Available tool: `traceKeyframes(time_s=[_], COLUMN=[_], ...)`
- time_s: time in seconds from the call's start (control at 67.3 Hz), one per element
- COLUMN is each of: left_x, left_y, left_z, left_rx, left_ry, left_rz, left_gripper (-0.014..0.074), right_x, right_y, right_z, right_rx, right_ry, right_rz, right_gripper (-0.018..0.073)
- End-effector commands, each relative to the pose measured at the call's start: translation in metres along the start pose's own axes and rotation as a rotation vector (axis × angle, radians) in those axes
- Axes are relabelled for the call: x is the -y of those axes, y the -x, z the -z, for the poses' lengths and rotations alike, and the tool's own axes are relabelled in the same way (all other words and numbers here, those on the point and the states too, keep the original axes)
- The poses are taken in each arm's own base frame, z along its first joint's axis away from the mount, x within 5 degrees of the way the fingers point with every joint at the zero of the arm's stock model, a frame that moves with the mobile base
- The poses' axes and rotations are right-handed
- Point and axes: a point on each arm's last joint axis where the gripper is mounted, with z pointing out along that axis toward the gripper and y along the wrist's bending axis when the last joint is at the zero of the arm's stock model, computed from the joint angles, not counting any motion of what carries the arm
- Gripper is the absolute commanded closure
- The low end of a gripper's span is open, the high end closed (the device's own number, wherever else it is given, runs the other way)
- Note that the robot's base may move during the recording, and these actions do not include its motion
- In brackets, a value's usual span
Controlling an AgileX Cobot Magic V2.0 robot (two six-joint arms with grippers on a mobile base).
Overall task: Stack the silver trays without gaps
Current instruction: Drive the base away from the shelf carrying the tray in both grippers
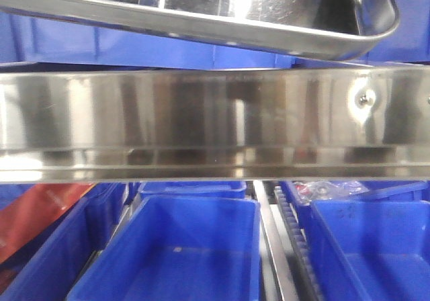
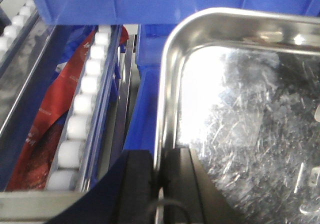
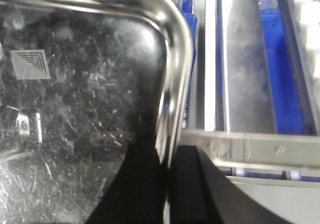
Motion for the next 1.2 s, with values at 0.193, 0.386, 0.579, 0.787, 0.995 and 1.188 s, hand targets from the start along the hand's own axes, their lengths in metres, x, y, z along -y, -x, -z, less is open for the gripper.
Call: traceKeyframes(time_s=[0.193, 0.386, 0.579, 0.787, 0.995, 1.188], left_x=[0.0050, 0.0050, 0.0050, 0.0050, 0.0050, 0.0050], left_y=[0.0039, 0.0039, 0.0039, 0.0039, 0.0039, 0.0039], left_z=[0.0004, 0.0004, 0.0004, 0.0004, 0.0004, 0.0004], left_rx=[0.041, 0.041, 0.041, 0.041, 0.041, 0.041], left_ry=[-0.046, -0.046, -0.046, -0.046, -0.046, -0.046], left_rz=[-0.013, -0.013, -0.013, -0.013, -0.013, -0.013], left_gripper=[0.0613, 0.0613, 0.0613, 0.0613, 0.0613, 0.0613], right_x=[-0.0102, -0.0102, -0.0102, -0.0102, -0.0102, -0.0102], right_y=[0.0067, 0.0067, 0.0067, 0.0067, 0.0067, 0.0067], right_z=[0.0055, 0.0055, 0.0055, 0.0055, 0.0055, 0.0055], right_rx=[0.056, 0.056, 0.056, 0.056, 0.056, 0.056], right_ry=[0.105, 0.105, 0.105, 0.105, 0.105, 0.105], right_rz=[0.010, 0.010, 0.010, 0.010, 0.010, 0.010], right_gripper=[0.0575, 0.0575, 0.0575, 0.0575, 0.0575, 0.0575])
